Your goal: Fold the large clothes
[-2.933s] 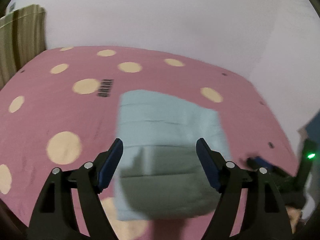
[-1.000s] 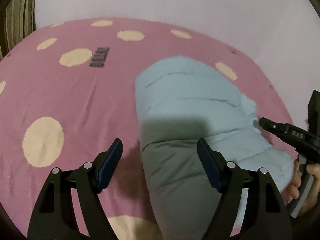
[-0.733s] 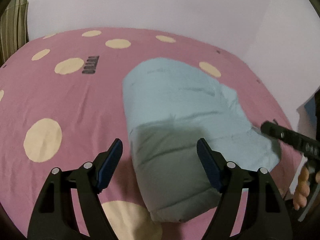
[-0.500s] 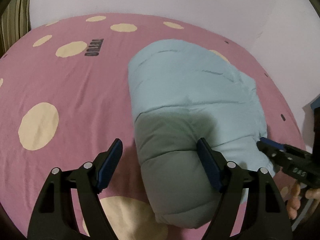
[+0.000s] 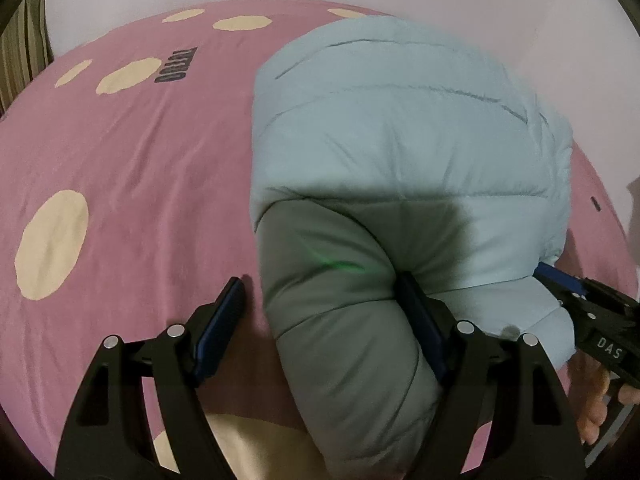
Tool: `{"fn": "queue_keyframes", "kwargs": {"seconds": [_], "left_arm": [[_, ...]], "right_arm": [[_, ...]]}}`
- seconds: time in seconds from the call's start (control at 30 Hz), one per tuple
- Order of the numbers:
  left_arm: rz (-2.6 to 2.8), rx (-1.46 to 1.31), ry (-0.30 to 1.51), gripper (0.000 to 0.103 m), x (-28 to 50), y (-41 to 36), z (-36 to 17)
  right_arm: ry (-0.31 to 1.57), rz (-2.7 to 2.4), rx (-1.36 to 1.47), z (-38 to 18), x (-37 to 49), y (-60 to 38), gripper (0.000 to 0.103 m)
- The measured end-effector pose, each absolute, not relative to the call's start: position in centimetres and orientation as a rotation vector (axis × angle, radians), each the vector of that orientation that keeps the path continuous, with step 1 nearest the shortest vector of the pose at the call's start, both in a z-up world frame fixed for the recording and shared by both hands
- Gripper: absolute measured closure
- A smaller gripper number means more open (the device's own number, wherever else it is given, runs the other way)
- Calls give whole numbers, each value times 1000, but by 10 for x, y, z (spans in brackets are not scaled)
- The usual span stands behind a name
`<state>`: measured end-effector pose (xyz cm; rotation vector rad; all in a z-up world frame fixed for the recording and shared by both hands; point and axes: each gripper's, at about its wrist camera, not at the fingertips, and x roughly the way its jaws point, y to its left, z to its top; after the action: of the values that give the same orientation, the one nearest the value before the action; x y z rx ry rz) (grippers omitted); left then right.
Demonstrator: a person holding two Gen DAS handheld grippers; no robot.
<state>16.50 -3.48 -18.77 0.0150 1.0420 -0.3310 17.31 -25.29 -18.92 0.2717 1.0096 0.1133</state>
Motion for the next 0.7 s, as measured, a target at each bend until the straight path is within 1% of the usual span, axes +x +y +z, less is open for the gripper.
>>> {"fn": "queue_keyframes", "kwargs": {"seconds": [0.7], "left_arm": [[-320,-18,1030,26,162,-30,-183]], "right_arm": [[968,111,322,-188,164,-257,76]]}}
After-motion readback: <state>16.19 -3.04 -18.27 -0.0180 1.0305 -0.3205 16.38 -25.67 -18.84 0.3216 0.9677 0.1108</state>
